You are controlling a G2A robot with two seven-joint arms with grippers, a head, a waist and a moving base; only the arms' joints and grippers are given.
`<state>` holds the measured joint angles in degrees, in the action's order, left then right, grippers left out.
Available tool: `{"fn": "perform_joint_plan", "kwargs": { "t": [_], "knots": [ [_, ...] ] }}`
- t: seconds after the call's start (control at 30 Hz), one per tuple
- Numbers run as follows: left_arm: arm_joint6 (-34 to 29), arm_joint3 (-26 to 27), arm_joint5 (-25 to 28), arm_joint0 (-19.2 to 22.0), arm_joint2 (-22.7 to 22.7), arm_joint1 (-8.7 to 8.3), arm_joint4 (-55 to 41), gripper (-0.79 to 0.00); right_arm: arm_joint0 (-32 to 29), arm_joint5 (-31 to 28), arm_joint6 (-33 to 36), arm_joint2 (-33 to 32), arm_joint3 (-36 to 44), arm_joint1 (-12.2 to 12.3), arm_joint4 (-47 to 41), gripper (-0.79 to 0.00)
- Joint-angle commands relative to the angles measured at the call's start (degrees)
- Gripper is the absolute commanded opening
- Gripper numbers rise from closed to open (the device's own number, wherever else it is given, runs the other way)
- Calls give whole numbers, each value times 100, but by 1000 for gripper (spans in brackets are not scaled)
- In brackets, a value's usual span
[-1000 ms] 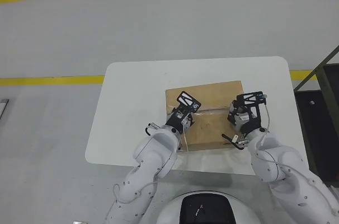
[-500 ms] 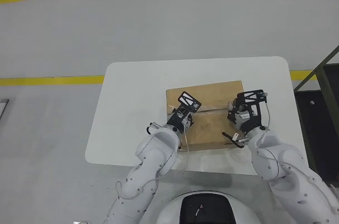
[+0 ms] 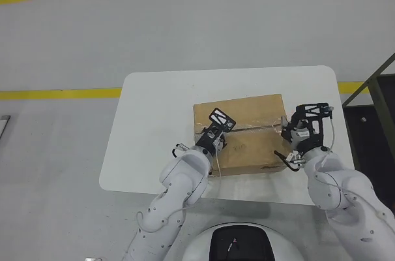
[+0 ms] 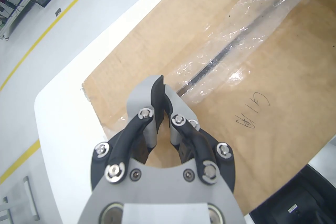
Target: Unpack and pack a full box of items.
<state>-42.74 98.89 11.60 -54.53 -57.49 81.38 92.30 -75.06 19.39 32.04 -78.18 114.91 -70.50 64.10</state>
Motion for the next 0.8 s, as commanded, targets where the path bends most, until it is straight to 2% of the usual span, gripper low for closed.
{"fn": "perform_joint_plan", "kwargs": {
  "t": [0.0,0.47,0.5,0.53,0.57,0.6,0.63,0.7,0.73,0.77],
  "knots": [
    [0,-6,8,-1,1,6,-9,-785,-82,-10,21,-118,18,7,6,-520],
    [4,3,55,-21,-15,34,14,-782,-578,82,-17,-697,203,14,-71,-508],
    [-2,15,67,-23,-16,36,12,-723,-596,92,-13,-720,214,13,-67,-505],
    [-11,31,72,-26,-22,37,7,-570,-611,107,-17,-745,227,11,-77,-502],
    [-28,56,77,-31,-32,38,-2,-465,-625,132,-40,-775,247,7,-123,-493],
    [-40,91,81,-38,-42,38,-8,-83,-641,157,-80,-808,276,1,-199,-474],
    [-48,125,103,-48,-51,37,-12,0,-660,186,-140,-846,304,-8,-313,-443],
    [-62,213,182,-79,-86,30,-29,0,-710,198,-322,-936,369,-26,-579,-446],
    [-77,268,219,-105,-122,23,-48,0,-739,177,-435,-994,380,-33,-707,-536],
    [-94,327,253,-133,-166,15,-55,0,-760,121,-585,-1051,389,-38,-807,-662]
  ]
}}
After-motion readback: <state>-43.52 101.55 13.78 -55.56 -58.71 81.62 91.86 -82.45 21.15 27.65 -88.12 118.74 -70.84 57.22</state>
